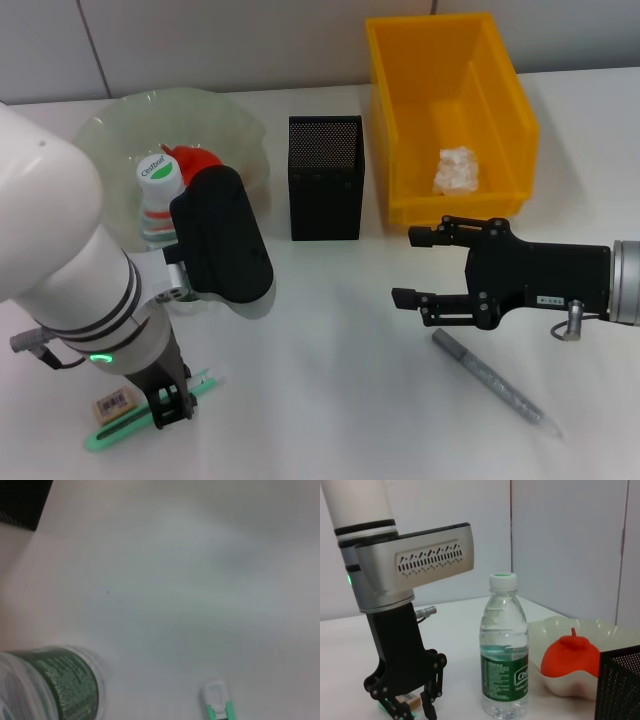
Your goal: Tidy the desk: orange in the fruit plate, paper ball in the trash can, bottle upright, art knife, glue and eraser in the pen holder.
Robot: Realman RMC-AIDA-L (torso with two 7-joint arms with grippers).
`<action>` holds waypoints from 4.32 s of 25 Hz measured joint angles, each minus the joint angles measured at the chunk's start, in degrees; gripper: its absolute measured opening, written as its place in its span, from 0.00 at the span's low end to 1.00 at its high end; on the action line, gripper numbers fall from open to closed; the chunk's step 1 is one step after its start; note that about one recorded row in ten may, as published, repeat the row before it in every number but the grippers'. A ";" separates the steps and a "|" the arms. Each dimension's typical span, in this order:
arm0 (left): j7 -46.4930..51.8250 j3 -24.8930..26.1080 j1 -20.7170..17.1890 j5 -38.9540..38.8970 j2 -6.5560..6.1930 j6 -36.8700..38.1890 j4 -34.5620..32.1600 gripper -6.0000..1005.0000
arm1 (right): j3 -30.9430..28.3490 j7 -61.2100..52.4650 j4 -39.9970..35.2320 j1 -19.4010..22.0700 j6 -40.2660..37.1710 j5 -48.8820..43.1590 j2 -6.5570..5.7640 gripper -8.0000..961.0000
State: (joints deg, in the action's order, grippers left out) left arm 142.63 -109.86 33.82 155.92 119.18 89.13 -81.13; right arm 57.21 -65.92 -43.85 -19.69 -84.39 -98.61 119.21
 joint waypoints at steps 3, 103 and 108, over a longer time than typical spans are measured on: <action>-0.03 0.00 0.07 0.00 0.00 0.00 0.00 0.26 | 0.00 0.00 -0.08 0.00 0.06 0.00 -0.03 0.80; -2.26 10.15 0.12 -26.61 -0.30 -8.94 -22.10 0.23 | -2.78 0.00 -2.06 2.70 -0.16 0.26 -0.08 0.80; -4.17 11.33 -0.90 -28.55 -0.36 -13.33 -22.16 0.23 | -3.01 -0.05 -2.11 2.88 -0.15 0.26 -0.12 0.80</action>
State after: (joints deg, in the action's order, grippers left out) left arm 138.46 -98.53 32.92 127.37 118.81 75.80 -103.28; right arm 54.21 -65.97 -45.97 -16.81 -84.54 -98.35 119.09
